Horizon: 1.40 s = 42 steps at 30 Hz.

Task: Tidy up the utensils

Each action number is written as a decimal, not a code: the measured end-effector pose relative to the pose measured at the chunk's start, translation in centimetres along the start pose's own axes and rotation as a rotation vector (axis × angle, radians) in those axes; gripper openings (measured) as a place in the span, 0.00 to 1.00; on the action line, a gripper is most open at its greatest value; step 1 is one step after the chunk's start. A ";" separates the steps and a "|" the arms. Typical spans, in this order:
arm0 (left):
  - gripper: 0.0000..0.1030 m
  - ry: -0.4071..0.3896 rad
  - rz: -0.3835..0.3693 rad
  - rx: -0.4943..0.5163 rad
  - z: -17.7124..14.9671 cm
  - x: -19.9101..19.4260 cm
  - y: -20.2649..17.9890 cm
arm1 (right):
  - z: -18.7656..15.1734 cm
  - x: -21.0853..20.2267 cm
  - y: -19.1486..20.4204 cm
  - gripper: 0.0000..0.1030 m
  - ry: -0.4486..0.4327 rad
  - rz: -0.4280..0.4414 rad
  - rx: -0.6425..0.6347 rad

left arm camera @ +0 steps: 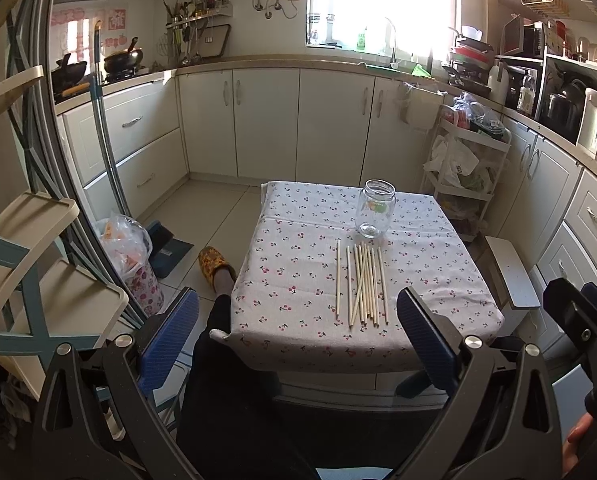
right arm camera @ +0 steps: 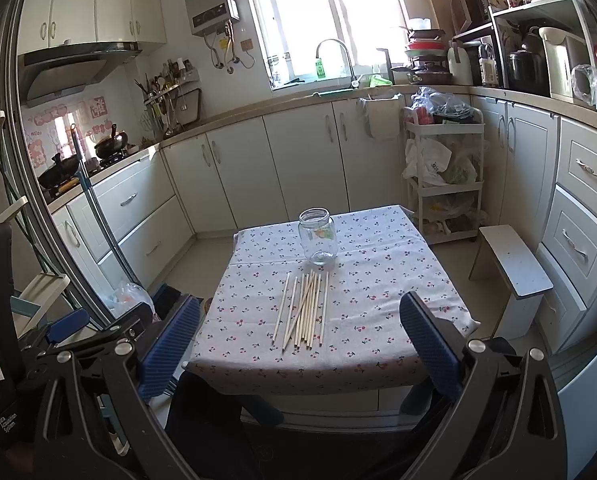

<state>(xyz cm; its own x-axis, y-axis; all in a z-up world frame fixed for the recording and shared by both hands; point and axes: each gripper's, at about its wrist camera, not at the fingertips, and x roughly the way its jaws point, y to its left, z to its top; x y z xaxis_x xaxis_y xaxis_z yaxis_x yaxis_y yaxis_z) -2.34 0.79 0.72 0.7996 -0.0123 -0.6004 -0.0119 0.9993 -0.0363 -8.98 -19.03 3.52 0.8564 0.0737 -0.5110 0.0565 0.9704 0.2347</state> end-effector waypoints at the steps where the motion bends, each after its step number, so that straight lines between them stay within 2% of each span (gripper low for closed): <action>1: 0.93 0.002 0.001 0.000 0.1 0.1 -0.1 | 0.0 0.2 0.0 0.93 0.003 0.000 0.000; 12: 0.93 0.026 0.004 -0.001 0.4 1.5 -0.4 | 0.5 1.4 -0.8 0.93 0.027 -0.002 0.006; 17: 0.93 0.059 0.004 -0.023 0.8 4.0 -0.1 | 0.7 2.7 -1.3 0.93 0.046 -0.012 0.015; 24: 0.93 0.119 0.016 -0.029 1.1 8.9 0.3 | 0.6 7.3 -2.9 0.93 0.131 -0.025 0.047; 33: 0.93 0.184 -0.024 -0.010 1.9 16.7 -1.2 | 0.0 15.0 -4.3 0.93 0.228 -0.033 0.021; 35: 0.93 0.195 -0.029 0.002 2.0 18.4 -1.6 | -0.2 17.1 -4.5 0.87 0.258 -0.025 0.019; 37: 0.92 0.200 -0.025 0.014 2.2 19.9 -1.8 | -0.5 19.3 -4.8 0.74 0.290 -0.019 0.011; 38: 0.92 0.205 -0.024 0.017 2.3 20.8 -2.0 | -0.7 20.4 -4.9 0.72 0.305 -0.016 0.010; 42: 0.92 0.232 -0.020 0.031 2.5 24.8 -2.5 | -1.4 25.1 -5.4 0.52 0.369 -0.009 0.006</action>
<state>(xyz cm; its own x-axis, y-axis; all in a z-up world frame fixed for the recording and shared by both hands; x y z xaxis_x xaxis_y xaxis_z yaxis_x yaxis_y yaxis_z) 19.06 -1.89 -12.10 0.6402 -0.0363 -0.7674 0.0237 0.9993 -0.0275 11.52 -22.11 -11.76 0.6135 0.1438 -0.7765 0.0670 0.9703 0.2326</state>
